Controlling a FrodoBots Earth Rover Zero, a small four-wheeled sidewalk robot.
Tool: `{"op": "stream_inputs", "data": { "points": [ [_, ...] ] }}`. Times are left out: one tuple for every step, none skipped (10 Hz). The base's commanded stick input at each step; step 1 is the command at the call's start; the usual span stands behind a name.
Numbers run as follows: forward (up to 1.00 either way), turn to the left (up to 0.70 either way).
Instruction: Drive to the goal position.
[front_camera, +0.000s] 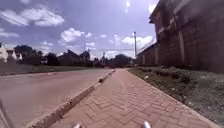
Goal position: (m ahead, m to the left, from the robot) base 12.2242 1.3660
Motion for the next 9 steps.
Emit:
{"op": "stream_inputs", "data": {
  "points": [
    [0.50, -0.42],
    [0.50, -0.33],
    [0.50, -0.08],
    [0.50, 0.00],
    [0.50, 0.00],
    [0.50, 0.00],
    [0.50, 0.00],
    [0.50, 0.00],
    [0.50, 0.00]
  ]
}}
